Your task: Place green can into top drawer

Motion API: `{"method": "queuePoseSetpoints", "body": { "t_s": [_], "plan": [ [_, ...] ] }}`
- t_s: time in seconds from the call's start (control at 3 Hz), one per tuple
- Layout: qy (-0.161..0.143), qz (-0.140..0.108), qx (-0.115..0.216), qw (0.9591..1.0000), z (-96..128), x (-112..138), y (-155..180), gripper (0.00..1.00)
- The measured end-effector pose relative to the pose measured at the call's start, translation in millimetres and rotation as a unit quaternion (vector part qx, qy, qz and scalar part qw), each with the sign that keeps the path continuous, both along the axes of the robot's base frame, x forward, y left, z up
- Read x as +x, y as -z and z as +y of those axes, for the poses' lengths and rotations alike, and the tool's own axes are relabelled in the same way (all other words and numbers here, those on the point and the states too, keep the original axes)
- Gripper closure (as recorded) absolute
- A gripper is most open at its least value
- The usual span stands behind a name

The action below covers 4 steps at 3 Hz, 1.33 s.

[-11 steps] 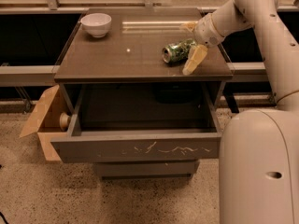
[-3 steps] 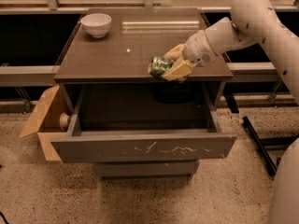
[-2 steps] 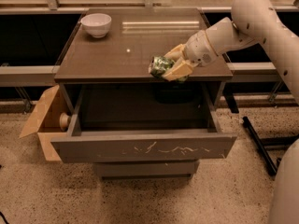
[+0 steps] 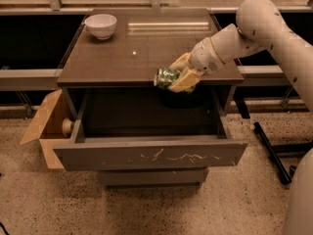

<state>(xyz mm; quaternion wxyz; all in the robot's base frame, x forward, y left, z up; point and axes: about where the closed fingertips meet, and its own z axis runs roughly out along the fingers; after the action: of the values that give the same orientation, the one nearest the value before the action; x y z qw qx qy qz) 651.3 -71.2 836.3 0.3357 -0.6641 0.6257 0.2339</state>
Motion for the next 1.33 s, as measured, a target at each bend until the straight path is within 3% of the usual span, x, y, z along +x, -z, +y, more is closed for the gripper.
{"method": "queuePoseSetpoints", "body": {
  "t_s": [0.33,1.33],
  "plan": [
    [0.006,0.024,-0.018,0.9995,7.1,-8.5,29.5,1.00],
    [0.006,0.023,-0.024,0.9994,15.5,-18.8,27.1,1.00]
  ]
}}
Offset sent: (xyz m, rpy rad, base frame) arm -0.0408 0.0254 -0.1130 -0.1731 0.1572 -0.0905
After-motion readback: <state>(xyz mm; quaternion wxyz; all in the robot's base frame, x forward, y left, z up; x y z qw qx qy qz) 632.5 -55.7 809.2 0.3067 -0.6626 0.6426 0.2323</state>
